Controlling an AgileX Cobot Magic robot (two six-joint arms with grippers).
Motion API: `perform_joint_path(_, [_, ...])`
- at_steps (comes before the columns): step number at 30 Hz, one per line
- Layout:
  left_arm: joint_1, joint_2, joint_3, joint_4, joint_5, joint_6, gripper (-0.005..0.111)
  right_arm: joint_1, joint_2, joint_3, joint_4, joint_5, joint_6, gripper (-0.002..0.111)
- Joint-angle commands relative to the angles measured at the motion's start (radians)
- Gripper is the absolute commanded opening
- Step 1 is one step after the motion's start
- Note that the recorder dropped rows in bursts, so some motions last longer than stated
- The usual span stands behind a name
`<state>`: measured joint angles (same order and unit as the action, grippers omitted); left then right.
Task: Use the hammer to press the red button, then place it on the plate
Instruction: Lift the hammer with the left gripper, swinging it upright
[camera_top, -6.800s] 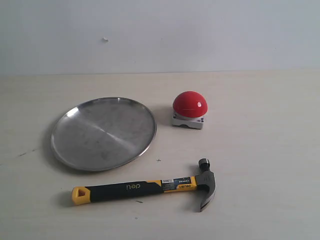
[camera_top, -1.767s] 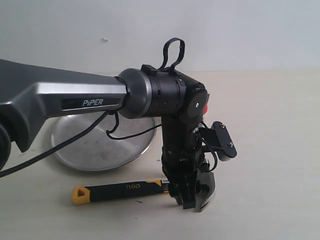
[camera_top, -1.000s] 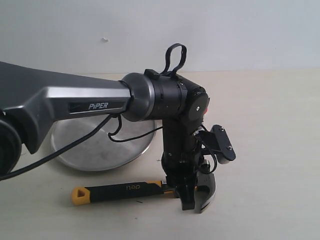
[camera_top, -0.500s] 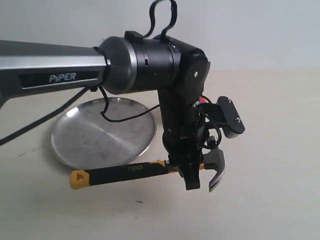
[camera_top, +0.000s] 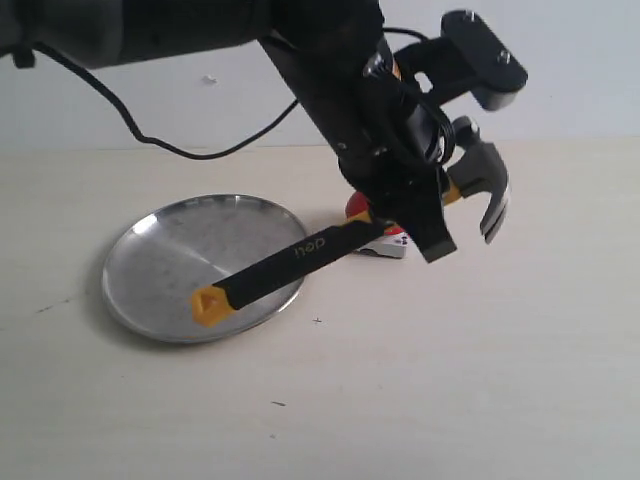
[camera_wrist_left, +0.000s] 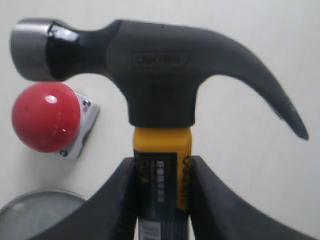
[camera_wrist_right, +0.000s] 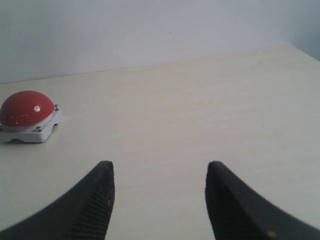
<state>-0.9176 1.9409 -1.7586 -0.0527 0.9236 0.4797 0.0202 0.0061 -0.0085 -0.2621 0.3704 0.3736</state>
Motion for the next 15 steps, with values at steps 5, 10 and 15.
perform_joint_path(5, [0.0,-0.106,0.036,-0.071,-0.217,-0.089,0.0,-0.005,-0.006,0.004,-0.001,-0.006,-0.006,0.054])
perform_joint_path(10, [0.0,-0.164,0.175,-0.16,-0.466,-0.091,0.0,-0.005,-0.006,0.004,-0.001,-0.006,-0.006,0.054])
perform_joint_path(15, [0.0,-0.224,0.341,-0.197,-0.727,-0.091,0.0,-0.005,-0.006,0.004,-0.001,-0.006,-0.006,0.054])
